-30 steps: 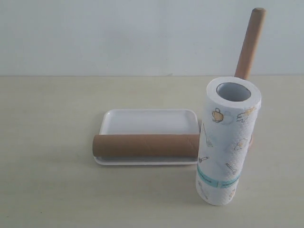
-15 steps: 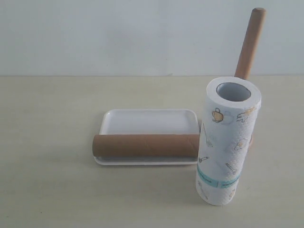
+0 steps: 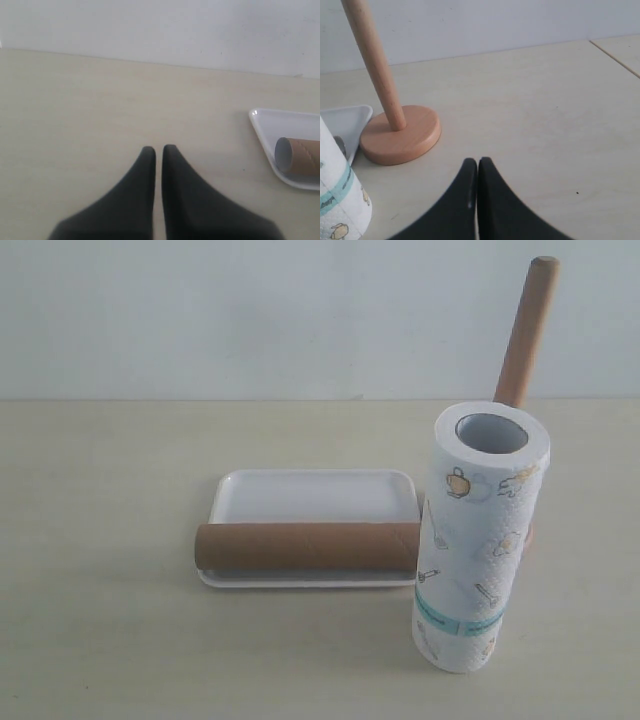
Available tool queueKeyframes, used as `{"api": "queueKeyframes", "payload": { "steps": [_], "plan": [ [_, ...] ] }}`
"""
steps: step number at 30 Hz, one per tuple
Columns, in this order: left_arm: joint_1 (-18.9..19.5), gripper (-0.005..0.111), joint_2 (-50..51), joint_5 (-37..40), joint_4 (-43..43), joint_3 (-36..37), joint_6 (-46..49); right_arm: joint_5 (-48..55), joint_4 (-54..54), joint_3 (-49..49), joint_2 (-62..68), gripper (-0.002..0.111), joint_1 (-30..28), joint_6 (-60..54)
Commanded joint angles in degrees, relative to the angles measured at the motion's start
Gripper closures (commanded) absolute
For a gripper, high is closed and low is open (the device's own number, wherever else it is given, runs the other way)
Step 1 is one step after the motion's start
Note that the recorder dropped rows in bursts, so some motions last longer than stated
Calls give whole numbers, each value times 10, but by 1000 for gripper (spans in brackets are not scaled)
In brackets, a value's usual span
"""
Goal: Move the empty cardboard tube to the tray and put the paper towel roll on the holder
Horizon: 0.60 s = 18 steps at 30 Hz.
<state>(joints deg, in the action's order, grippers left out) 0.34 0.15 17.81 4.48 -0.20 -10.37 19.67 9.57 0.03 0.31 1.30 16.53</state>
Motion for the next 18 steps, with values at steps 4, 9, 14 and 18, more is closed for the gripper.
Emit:
{"api": "queueKeyframes", "payload": {
  "steps": [4, 9, 14, 18],
  "plan": [
    [1, 103, -1, -2, -4, 2, 2, 0, 1, 0, -3, 108, -2, -4],
    [1, 103, -1, -2, 4, 2, 2, 0, 1, 0, -3, 108, -2, -4],
    [1, 103, -1, -57, -137, -40, -3, 0, 1, 0, -3, 108, -2, -4],
    [1, 103, -1, -143, -208, -71, -3, 0, 1, 0, -3, 108, -2, -4]
  ]
}}
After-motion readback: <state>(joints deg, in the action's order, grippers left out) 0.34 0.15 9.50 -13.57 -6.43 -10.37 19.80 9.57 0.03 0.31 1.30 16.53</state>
